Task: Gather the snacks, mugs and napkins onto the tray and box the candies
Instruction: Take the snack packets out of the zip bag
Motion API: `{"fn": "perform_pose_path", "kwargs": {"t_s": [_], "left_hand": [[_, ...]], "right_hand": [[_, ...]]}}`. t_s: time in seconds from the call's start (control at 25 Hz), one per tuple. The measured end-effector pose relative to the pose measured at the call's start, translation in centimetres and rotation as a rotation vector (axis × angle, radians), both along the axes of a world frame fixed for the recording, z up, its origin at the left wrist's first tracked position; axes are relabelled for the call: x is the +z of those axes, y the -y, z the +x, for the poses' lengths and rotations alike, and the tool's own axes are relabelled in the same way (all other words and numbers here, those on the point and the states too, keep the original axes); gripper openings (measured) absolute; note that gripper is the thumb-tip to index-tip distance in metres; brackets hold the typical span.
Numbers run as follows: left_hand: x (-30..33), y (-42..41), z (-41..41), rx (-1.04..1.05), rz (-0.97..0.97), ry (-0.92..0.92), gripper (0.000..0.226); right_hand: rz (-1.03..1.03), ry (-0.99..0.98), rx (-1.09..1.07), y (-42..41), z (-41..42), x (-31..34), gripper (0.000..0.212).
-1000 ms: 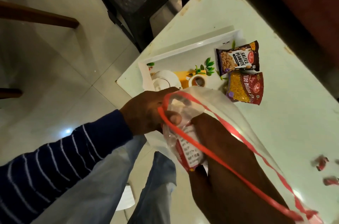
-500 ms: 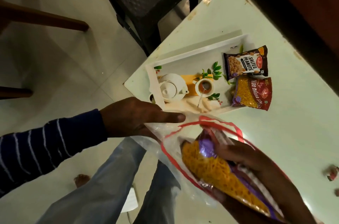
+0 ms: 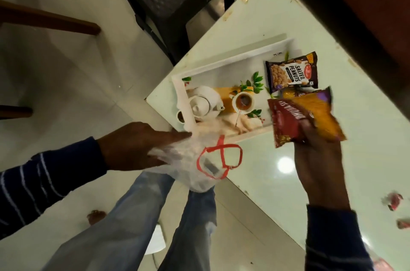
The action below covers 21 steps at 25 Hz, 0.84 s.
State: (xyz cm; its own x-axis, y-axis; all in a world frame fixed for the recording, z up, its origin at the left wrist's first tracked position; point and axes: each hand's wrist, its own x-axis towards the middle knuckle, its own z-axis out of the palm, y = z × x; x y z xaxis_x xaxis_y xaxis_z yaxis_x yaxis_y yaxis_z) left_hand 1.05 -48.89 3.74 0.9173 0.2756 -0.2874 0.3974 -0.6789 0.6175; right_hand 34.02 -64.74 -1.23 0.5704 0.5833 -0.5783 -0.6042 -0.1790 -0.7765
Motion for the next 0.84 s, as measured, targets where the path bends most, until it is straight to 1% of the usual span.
{"fn": "perform_pose_path", "kwargs": {"t_s": [0.04, 0.08, 0.12, 0.2, 0.24, 0.28, 0.4, 0.44, 0.56, 0.64, 0.72, 0.76, 0.84], "left_hand": [[-0.3, -0.1, -0.5, -0.004, -0.053, -0.013, 0.066], [-0.1, 0.0, -0.4, 0.005, -0.157, -0.073, 0.067], [-0.3, 0.2, -0.5, 0.023, -0.260, -0.154, 0.071], [-0.4, 0.4, -0.5, 0.053, -0.332, -0.229, 0.078], [-0.2, 0.5, -0.2, 0.070, -0.337, -0.210, 0.081], [-0.2, 0.5, 0.1, 0.098, -0.326, -0.151, 0.082], [-0.2, 1.3, 0.6, 0.117, -0.231, 0.141, 0.073], [-0.1, 1.5, 0.8, 0.131, -0.234, 0.176, 0.072], [-0.1, 1.4, 1.2, 0.168, -0.237, 0.196, 0.073], [-0.1, 1.2, 1.2, 0.184, -0.234, 0.229, 0.073], [-0.3, 1.0, 1.1, 0.201, -0.242, 0.267, 0.071], [-0.4, 0.9, 1.1, 0.205, -0.249, 0.282, 0.069], [-0.6, 0.7, 1.3, 0.205, -0.258, 0.303, 0.067]], "right_hand": [[-0.064, 0.029, 0.025, -4.0, -0.8, -1.1, 0.048], [-0.055, 0.024, 0.019, -4.1, -0.7, -1.4, 0.049], [-0.149, 0.017, 0.062, -3.1, -0.4, -2.0, 0.050], [-0.222, 0.007, 0.031, -4.6, -0.7, -4.2, 0.054], [-0.222, 0.001, 0.037, -3.9, -0.6, -4.7, 0.055], [-0.220, -0.007, 0.050, -4.0, -0.4, -4.7, 0.054], [-0.299, 0.035, 0.042, -5.9, 0.3, -5.1, 0.048], [-0.321, 0.034, 0.042, -6.1, 0.6, -5.4, 0.048], [-0.415, 0.054, 0.084, -6.3, 1.5, -5.8, 0.046], [-0.402, 0.087, 0.148, -6.6, 1.9, -4.9, 0.042], [-0.362, 0.214, 0.300, -6.8, 2.9, -4.0, 0.043], [-0.374, 0.315, 0.433, -7.2, 3.7, -3.2, 0.047], [-0.456, 0.570, 0.825, -8.8, 6.0, -1.7, 0.058]]}}
